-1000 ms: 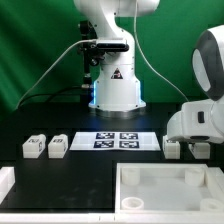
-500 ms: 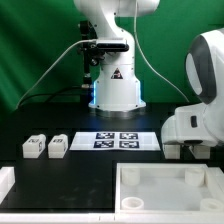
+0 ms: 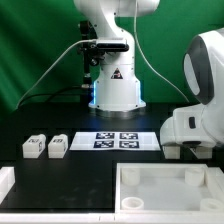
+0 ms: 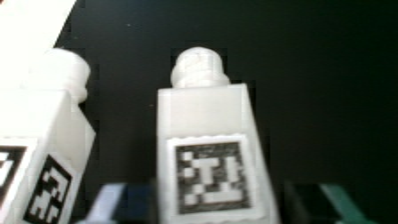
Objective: Assemble one leg
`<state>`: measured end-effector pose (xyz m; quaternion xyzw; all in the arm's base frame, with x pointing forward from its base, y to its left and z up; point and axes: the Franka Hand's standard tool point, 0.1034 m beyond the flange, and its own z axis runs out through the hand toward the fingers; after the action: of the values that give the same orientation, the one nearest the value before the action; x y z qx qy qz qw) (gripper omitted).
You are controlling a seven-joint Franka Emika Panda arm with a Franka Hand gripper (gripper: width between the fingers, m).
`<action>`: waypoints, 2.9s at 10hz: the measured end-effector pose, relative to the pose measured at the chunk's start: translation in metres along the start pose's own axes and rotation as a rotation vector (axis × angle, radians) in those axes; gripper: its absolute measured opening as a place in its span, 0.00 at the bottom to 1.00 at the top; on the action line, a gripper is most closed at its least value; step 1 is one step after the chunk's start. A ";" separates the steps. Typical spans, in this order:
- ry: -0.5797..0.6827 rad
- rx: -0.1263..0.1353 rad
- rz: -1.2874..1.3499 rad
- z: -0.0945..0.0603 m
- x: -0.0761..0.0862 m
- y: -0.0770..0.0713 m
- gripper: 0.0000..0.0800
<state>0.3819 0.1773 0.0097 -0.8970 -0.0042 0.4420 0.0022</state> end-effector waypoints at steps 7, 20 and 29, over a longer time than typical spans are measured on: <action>0.000 0.000 0.000 0.000 0.000 0.000 0.36; 1.020 0.091 -0.152 -0.226 -0.020 0.067 0.36; 1.447 0.064 -0.129 -0.266 0.012 0.076 0.36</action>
Offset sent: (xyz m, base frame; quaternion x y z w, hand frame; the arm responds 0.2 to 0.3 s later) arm 0.0000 0.0000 0.0000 0.0000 0.0000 0.0000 1.0000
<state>0.6010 0.1013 0.1615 -0.9621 -0.0417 -0.2633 0.0568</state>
